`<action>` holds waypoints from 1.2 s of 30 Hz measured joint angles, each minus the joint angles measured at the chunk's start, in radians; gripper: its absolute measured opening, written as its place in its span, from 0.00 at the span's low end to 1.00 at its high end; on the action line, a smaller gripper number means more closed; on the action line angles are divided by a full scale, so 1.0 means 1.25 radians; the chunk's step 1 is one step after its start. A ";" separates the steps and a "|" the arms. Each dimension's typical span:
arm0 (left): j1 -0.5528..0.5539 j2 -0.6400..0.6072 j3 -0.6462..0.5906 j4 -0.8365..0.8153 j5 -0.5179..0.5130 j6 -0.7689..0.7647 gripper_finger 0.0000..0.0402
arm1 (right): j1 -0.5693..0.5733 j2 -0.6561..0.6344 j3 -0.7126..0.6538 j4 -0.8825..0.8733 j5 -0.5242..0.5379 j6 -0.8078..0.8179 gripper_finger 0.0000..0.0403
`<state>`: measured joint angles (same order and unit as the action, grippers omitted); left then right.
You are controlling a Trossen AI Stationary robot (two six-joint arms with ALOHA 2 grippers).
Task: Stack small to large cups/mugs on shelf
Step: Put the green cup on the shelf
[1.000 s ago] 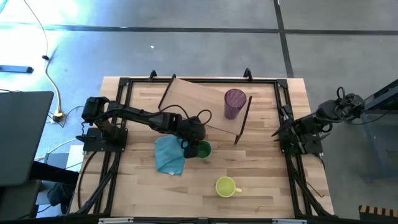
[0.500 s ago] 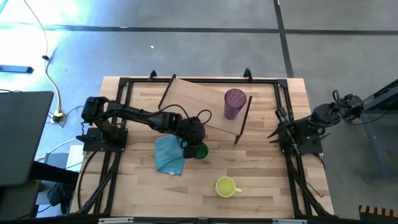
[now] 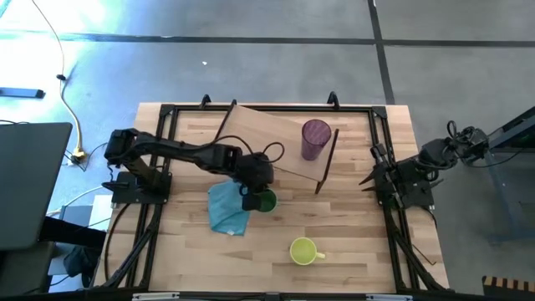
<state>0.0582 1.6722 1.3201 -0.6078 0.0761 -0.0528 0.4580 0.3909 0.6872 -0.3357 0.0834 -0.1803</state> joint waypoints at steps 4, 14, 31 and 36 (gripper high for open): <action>0.000 -0.002 0.038 -0.036 0.002 0.006 0.00 | 0.000 0.000 0.000 0.001 0.000 0.005 0.17; 0.000 -0.002 0.113 -0.145 0.008 0.017 0.00 | 0.000 0.000 0.000 0.000 0.000 0.004 0.17; 0.000 -0.002 0.251 -0.257 -0.011 0.059 0.00 | 0.000 0.000 0.000 -0.003 0.000 0.018 0.17; 0.002 -0.002 0.295 -0.296 -0.055 0.084 0.00 | 0.000 0.000 0.000 -0.003 0.000 0.018 0.17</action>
<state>0.0602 1.6695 1.6890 -0.9775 0.0072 0.0517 0.4580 0.3912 0.6876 -0.3397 0.0837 -0.1574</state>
